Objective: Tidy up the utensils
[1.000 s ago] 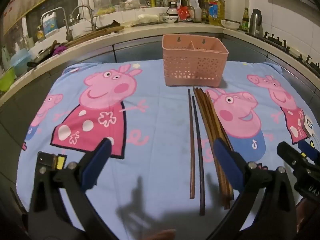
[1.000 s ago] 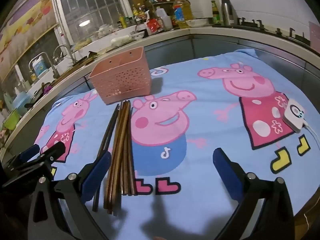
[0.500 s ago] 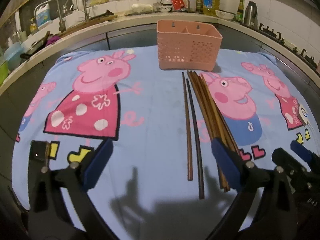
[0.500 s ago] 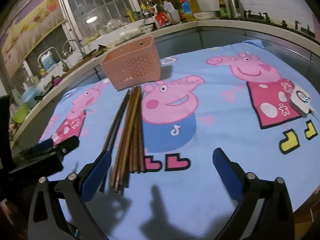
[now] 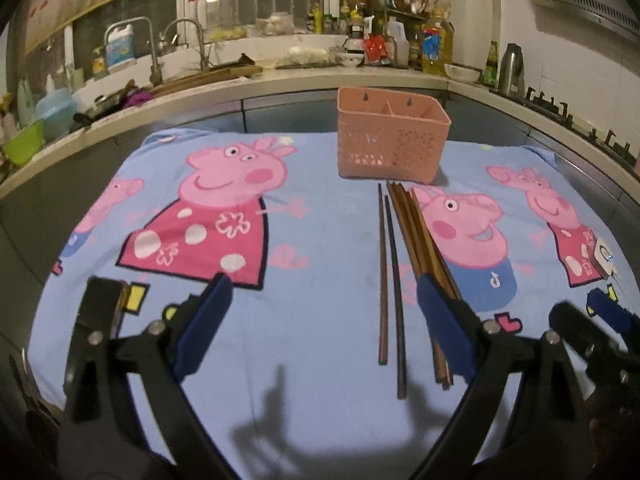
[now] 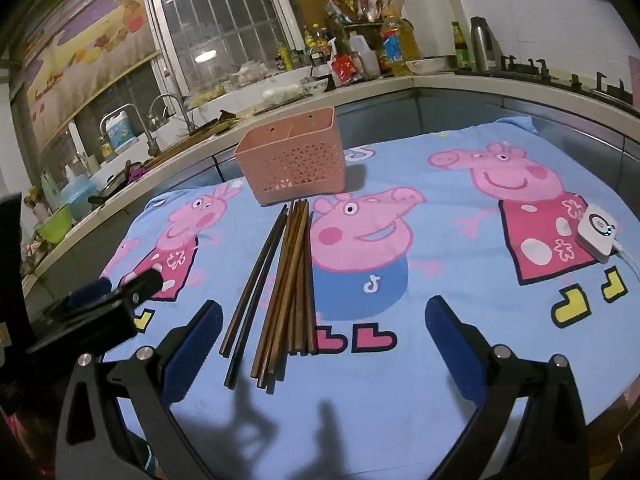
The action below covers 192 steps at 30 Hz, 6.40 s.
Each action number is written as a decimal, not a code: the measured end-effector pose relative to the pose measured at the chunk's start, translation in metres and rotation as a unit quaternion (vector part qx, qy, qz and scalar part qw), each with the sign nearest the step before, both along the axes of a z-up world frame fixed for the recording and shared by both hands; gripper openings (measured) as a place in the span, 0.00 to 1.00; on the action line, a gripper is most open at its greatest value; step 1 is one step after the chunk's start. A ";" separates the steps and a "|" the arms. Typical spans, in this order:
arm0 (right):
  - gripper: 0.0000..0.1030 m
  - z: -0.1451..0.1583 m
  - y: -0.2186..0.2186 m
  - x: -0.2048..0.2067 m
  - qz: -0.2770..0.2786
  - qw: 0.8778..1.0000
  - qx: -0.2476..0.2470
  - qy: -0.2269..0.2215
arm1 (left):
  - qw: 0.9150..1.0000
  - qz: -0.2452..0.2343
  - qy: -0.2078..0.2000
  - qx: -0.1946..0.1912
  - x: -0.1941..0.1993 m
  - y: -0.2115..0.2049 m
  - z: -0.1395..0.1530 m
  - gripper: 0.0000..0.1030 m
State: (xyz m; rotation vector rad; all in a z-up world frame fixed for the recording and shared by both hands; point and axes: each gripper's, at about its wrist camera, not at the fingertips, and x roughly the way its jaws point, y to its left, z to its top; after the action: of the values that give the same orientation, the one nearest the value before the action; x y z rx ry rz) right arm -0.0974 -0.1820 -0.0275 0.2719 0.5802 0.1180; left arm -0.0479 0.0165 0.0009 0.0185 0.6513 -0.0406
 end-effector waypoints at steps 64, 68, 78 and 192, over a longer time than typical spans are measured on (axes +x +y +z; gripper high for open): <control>0.63 0.062 -0.008 0.023 0.008 0.998 -0.014 -0.061 | 0.991 0.001 -0.134 0.031 0.020 0.003 0.077 0.94; 0.63 0.062 -0.008 0.023 0.009 0.998 -0.014 -0.061 | 0.990 0.001 -0.135 0.034 0.021 0.002 0.078 0.94; 0.63 0.063 -0.008 0.023 0.009 0.998 -0.014 -0.061 | 0.990 0.000 -0.137 0.038 0.023 0.002 0.077 0.94; 0.61 0.018 -0.029 0.076 -0.052 0.994 -0.093 0.012 | 0.998 -0.031 -0.039 0.032 0.066 -0.006 0.011 0.94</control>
State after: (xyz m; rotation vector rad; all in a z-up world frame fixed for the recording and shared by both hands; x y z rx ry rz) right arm -0.0211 -0.2114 -0.0091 0.1216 0.5963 -0.0406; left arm 0.0185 0.0109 0.0115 0.1010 0.5730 -0.0782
